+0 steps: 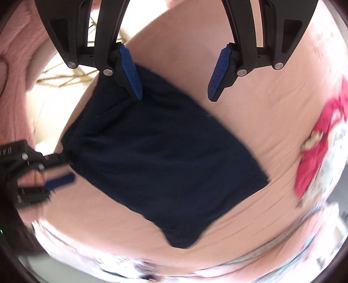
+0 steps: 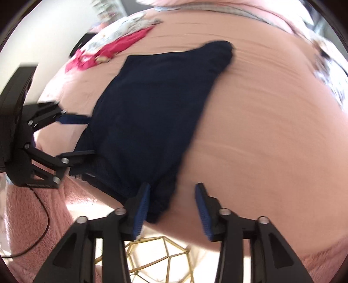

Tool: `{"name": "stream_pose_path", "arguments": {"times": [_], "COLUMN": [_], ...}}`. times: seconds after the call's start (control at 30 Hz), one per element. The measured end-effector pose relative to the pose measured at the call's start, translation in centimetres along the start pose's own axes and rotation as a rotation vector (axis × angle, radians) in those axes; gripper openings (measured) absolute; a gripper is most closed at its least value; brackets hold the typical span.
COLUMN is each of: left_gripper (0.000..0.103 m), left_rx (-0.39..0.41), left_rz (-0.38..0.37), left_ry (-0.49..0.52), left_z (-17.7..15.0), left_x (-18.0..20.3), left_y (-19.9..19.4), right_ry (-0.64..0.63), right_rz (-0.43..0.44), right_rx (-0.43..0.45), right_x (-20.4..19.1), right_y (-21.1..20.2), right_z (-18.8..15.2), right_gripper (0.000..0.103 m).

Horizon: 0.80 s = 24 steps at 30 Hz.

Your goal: Fold clothes

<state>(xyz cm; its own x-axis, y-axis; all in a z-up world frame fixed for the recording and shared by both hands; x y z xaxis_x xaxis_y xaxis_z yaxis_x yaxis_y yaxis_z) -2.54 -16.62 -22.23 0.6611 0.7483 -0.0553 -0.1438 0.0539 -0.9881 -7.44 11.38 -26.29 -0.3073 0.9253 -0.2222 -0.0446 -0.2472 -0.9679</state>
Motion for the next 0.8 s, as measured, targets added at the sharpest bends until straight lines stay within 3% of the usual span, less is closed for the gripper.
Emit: {"name": "stream_pose_path", "arguments": {"times": [0.13, 0.2, 0.37, 0.43, 0.53, 0.7, 0.8], "left_gripper": [0.06, 0.06, 0.062, 0.071, 0.074, 0.074, 0.074], "left_rx": [0.075, 0.06, 0.006, 0.019, 0.008, 0.118, 0.141], "left_rz": [-0.045, -0.049, 0.047, 0.074, 0.01, -0.046, -0.07], "left_ry": [-0.023, 0.001, 0.079, 0.084, 0.006, -0.09, -0.174], "left_z": [0.8, 1.1, 0.0, -0.4, -0.4, 0.1, 0.5], "left_x": [1.0, 2.4, 2.8, 2.3, 1.0, -0.7, -2.0], "left_y": [-2.3, -2.0, -0.1, 0.1, -0.5, -3.3, -3.0], "right_ry": [0.028, 0.019, 0.048, 0.063, 0.07, 0.081, 0.08], "right_rz": [0.019, 0.02, 0.012, 0.023, 0.017, 0.05, 0.074], "right_rx": [0.059, 0.064, -0.013, -0.016, -0.003, 0.079, 0.099], "right_x": [-0.1, -0.5, -0.5, 0.1, 0.8, 0.7, 0.6], "right_y": [-1.5, -1.6, 0.9, 1.0, 0.8, -1.5, -1.6], "right_z": [-0.1, 0.1, -0.1, -1.1, -2.4, -1.2, -0.3], "right_gripper": [0.045, 0.045, 0.045, 0.045, 0.045, 0.045, 0.045]}}
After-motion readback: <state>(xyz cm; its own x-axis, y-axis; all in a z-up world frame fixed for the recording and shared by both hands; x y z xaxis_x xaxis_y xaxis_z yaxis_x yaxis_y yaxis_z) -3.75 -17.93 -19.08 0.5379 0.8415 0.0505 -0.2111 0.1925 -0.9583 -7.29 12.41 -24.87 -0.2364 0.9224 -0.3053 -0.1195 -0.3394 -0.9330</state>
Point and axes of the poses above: each gripper's, at about its wrist camera, not at the fingertips, and y roughly the way its jaws point, x to its right, z to its top, the point moved 6 cm from there along y, roughly the way its jaws point, and after that the axes turned 13 degrees about -x, right-handed, at the moved point
